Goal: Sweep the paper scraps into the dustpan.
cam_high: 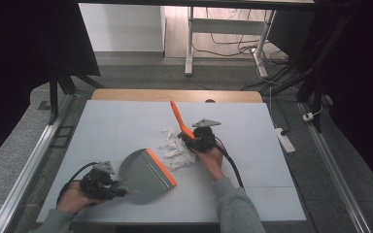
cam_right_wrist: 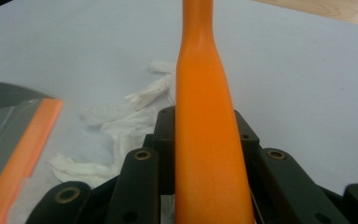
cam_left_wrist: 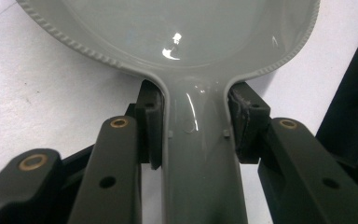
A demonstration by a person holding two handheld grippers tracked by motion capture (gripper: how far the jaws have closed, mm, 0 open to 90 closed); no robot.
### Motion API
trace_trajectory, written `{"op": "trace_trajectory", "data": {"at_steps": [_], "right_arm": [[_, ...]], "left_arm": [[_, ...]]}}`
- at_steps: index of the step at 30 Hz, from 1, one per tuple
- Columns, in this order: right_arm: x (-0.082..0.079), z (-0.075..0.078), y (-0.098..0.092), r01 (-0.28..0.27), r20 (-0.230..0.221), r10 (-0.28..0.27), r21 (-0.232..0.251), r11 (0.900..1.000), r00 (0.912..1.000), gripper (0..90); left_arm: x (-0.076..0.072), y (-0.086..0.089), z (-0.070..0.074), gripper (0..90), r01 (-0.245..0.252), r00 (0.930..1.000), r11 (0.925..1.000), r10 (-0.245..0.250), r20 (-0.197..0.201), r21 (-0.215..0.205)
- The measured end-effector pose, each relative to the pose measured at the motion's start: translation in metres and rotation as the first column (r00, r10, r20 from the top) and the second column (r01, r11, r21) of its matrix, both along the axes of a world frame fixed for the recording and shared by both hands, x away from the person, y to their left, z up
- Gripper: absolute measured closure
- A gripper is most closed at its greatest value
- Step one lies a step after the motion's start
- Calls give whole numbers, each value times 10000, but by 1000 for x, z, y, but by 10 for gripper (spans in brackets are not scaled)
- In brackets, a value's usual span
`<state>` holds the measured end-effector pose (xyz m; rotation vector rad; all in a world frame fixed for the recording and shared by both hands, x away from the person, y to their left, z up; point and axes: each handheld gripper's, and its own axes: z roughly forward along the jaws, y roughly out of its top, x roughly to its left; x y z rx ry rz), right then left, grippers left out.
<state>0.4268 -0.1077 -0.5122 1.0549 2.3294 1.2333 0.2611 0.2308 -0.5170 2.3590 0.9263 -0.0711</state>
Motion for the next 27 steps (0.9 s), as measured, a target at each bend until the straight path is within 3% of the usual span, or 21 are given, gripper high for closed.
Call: {"op": "trace_trajectory", "data": {"at_steps": [18, 27], "right_arm": [[-35, -1, 56, -1245, -195, 1245, 58, 9922, 9920, 700], [-57, 4, 79, -2141, -226, 2151, 411, 9760, 9763, 700]], "left_arm": [[0, -1, -1, 609, -53, 10000, 10000, 53, -35, -52], [0, 0, -1, 610, -46, 10000, 10000, 45, -50, -52]]}}
